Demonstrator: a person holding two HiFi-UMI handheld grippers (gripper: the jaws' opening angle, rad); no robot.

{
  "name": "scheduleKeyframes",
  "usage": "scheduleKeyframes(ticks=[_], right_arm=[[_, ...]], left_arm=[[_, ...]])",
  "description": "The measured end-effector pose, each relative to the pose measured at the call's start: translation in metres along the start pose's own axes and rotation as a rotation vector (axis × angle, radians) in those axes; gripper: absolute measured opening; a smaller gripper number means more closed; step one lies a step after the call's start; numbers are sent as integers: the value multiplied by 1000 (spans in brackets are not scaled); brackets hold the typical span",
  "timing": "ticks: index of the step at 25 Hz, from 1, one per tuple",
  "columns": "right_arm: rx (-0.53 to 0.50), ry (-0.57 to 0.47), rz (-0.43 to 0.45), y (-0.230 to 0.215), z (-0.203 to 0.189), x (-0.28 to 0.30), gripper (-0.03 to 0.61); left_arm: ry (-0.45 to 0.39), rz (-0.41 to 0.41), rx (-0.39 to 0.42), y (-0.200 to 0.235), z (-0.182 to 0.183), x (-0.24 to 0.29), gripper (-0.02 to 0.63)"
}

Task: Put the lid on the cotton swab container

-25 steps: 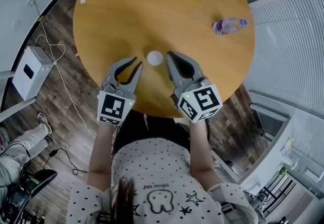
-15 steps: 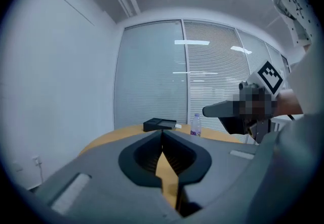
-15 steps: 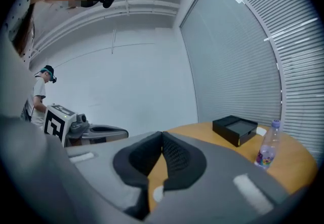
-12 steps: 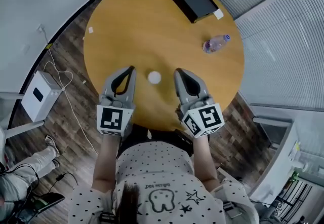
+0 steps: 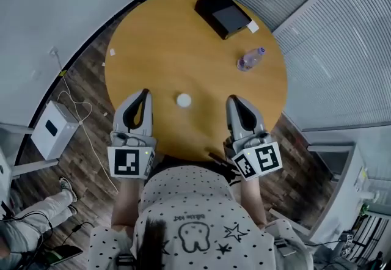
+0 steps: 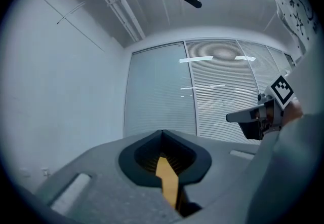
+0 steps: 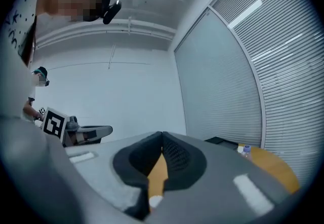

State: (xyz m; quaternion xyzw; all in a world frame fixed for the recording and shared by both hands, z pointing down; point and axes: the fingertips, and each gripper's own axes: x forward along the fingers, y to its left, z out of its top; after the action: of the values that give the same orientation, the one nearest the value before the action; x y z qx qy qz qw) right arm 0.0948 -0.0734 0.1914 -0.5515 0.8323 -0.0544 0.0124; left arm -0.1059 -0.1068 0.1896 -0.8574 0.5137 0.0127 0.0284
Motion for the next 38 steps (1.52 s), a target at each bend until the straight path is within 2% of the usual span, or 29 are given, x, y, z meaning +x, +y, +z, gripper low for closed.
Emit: scheduleKeyframes(ticks=[8,16,26,38], right_arm=[[-48,11,3,13,-2,-33,3],[-18,80,-44,10,-34,-57,3],[-3,118,-72,2,-54,-55,3],[-21,153,-62,11,-61,-47,3]], left_arm=[[6,33,5,-3,8,-28,9],[61,35,-6,-9,-8,-47,9],[118,24,-6,-7,-39,-51,9],[127,0,-42,-7,-47,-48,9]])
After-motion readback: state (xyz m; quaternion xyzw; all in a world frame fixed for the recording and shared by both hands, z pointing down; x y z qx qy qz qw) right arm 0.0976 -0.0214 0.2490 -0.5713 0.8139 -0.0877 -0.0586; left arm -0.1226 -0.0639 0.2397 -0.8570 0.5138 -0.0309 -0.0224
